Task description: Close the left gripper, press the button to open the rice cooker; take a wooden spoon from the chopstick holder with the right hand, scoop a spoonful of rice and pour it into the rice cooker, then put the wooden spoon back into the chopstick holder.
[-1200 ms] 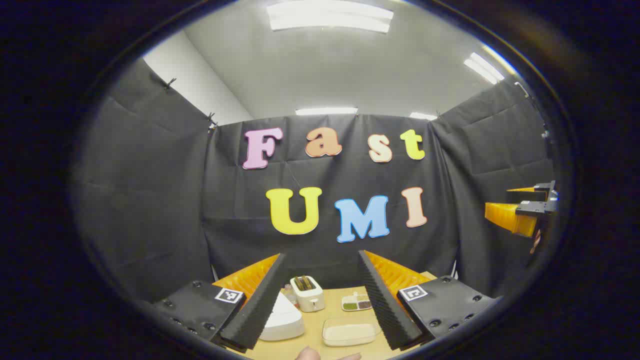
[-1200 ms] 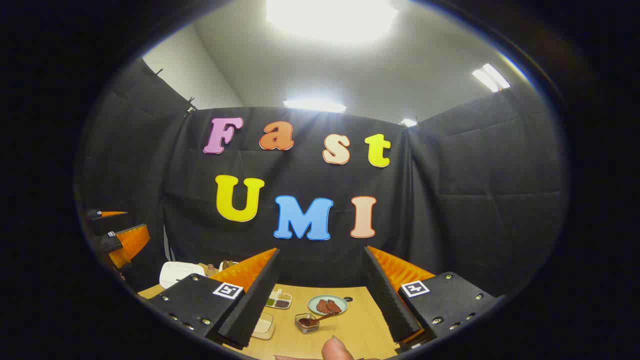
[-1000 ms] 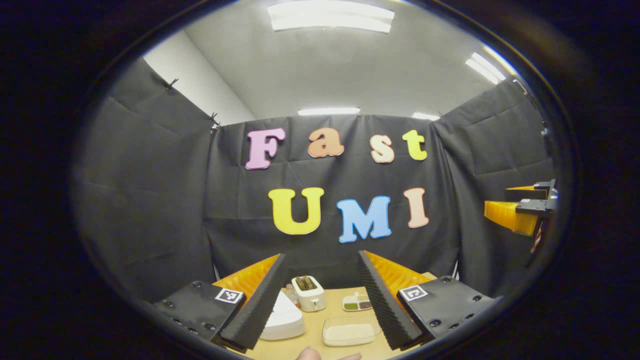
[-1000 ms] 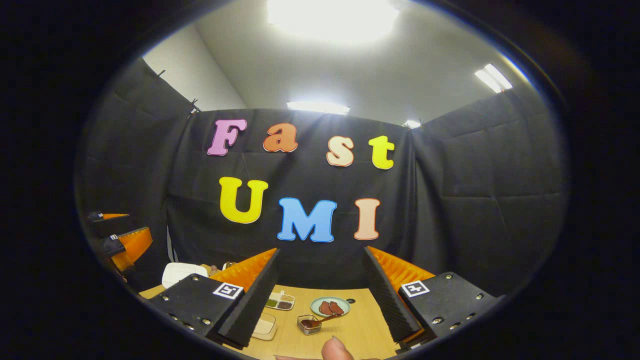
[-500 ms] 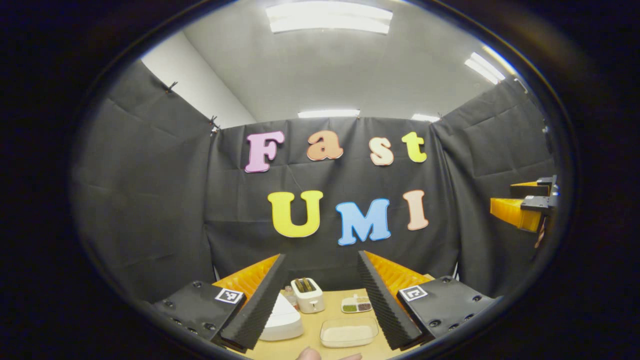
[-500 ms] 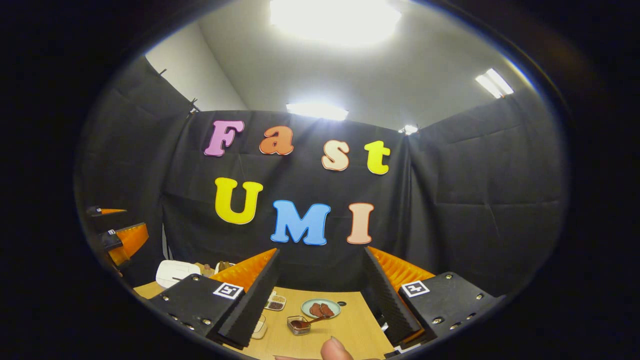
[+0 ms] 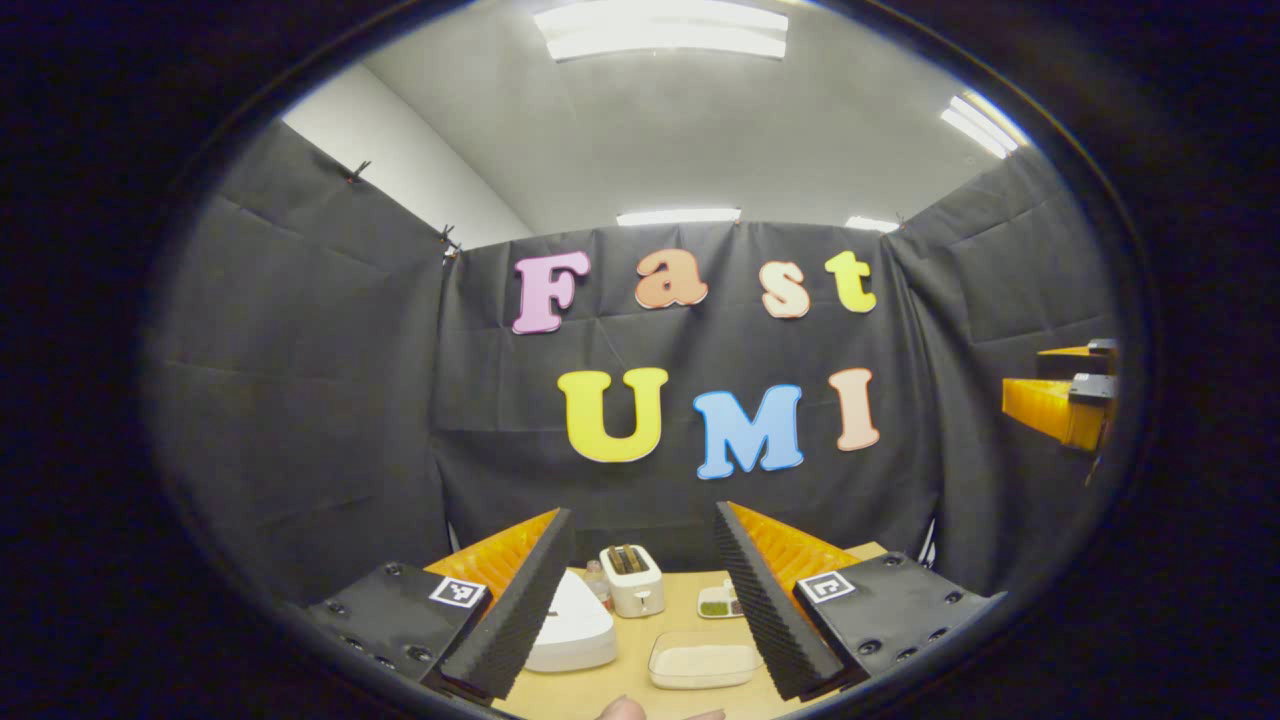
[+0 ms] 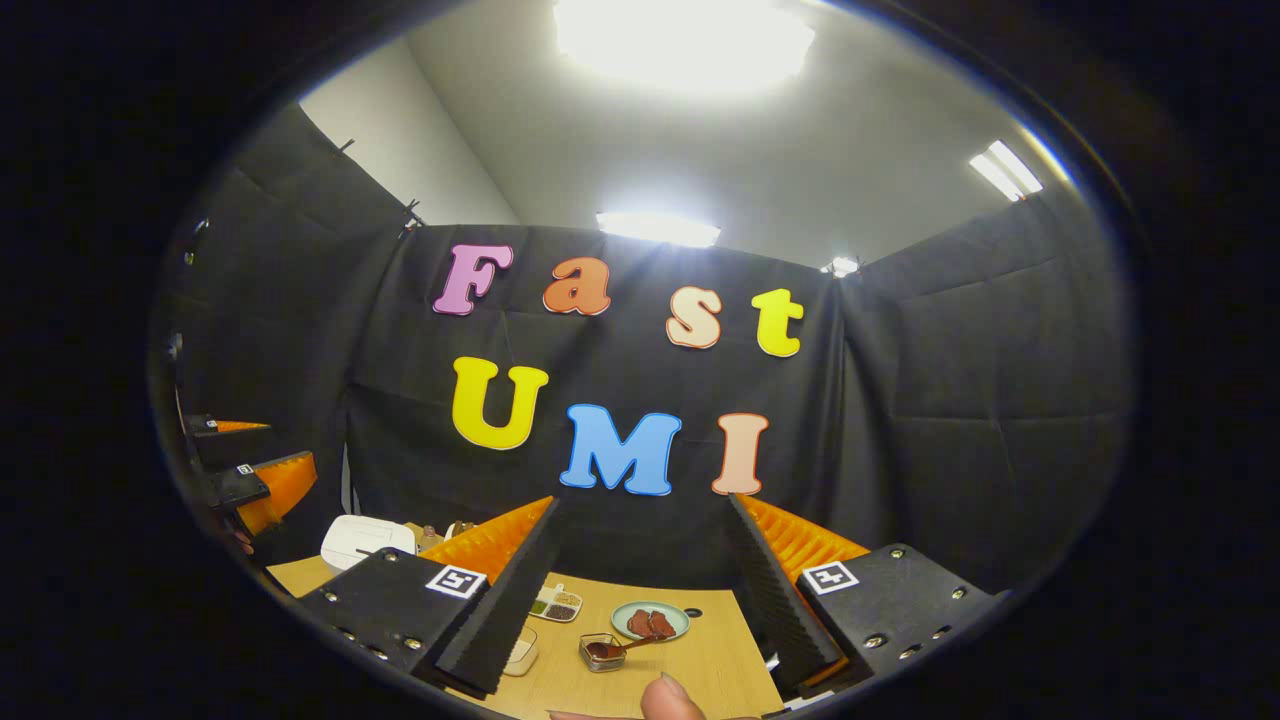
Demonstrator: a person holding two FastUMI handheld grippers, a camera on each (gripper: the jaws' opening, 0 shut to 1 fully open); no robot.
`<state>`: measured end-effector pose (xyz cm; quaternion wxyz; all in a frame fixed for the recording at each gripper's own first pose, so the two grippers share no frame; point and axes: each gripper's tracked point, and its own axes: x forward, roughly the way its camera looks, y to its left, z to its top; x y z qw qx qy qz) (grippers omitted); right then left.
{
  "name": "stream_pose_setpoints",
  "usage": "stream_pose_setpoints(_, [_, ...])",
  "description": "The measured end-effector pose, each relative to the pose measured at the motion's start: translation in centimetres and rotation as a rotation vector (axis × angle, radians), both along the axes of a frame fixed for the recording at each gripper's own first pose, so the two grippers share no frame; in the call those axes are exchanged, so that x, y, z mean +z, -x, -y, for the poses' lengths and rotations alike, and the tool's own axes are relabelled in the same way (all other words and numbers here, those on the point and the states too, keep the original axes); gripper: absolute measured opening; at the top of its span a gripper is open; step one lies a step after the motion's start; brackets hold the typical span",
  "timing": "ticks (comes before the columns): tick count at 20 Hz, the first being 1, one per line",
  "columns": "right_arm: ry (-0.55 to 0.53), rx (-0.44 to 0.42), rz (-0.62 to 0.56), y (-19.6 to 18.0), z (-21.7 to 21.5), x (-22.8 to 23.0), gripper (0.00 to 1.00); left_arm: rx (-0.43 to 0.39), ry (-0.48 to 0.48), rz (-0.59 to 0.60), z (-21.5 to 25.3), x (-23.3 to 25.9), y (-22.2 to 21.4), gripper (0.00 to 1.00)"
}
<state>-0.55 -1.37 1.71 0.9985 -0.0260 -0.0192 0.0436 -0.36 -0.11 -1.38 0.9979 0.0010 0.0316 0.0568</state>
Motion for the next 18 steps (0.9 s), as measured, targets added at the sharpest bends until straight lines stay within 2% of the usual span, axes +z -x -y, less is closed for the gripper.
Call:
stream_pose_setpoints(4, [-0.041,0.063,-0.031,-1.1,-2.1,-1.8,0.97,0.084,-0.004,-0.063,-2.7,-3.0,-0.9,0.97])
stream_pose_setpoints(7, [-0.034,0.065,-0.039,-2.1,-3.9,-1.7,0.99,0.091,-0.013,-0.088,-5.2,-5.8,-3.0,0.97])
stream_pose_setpoints(10, [-0.023,0.014,-0.040,-3.5,-5.7,-0.8,0.99,0.097,-0.010,-0.160,-8.6,-10.5,-6.8,0.84])
stream_pose_setpoints(13, [-0.044,-0.010,-0.054,-5.0,-7.8,-0.1,0.99,0.134,0.033,-0.211,-12.4,-14.7,-10.4,0.83])
stream_pose_setpoints(15, [-0.046,-0.027,-0.070,-5.9,-9.1,-0.2,0.99,0.157,0.033,-0.261,-14.6,-18.6,-12.5,0.77])
stream_pose_setpoints(17, [-0.015,-0.052,-0.086,-6.6,-9.8,-0.6,0.99,0.187,0.023,-0.322,-16.6,-22.2,-14.6,0.70])
stream_pose_setpoints(18, [0.002,-0.063,-0.094,-7.0,-10.2,-0.6,0.99,0.196,0.023,-0.356,-17.3,-24.3,-15.2,0.61])
